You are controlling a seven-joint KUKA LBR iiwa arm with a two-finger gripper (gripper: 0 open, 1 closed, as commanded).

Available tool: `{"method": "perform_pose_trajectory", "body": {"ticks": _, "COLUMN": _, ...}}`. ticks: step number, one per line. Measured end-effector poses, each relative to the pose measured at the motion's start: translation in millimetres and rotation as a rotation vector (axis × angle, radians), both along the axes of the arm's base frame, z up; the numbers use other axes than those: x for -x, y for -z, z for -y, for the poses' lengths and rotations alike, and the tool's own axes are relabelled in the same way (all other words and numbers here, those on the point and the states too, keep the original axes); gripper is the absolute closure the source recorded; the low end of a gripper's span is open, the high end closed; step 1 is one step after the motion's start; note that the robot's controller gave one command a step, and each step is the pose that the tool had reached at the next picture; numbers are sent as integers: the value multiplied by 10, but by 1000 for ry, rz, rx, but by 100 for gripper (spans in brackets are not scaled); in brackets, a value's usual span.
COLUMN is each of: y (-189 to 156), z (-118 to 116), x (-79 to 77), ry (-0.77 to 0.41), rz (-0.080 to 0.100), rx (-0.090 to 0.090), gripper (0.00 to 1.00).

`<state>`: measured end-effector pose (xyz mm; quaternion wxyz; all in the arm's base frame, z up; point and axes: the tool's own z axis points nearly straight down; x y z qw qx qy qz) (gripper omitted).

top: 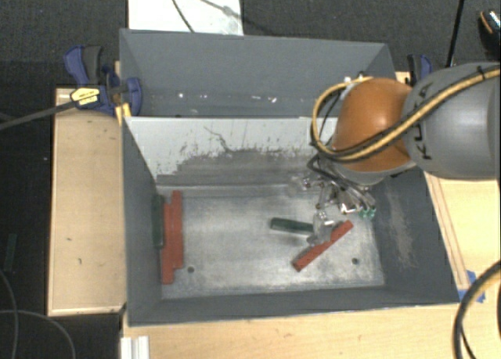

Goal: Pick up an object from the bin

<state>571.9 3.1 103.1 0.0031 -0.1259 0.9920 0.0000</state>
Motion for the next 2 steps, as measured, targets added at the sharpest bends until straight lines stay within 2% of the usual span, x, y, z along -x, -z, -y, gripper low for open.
{"method": "perform_pose_trajectory", "body": {"ticks": 1, "y": 339, "z": 25, "x": 256, "ry": 11, "rz": -6, "rx": 0, "gripper": 0}}
{"method": "perform_pose_trajectory", "body": {"ticks": 2, "y": 326, "z": 23, "x": 245, "ry": 7, "rz": -3, "rx": 0, "gripper": 0}}
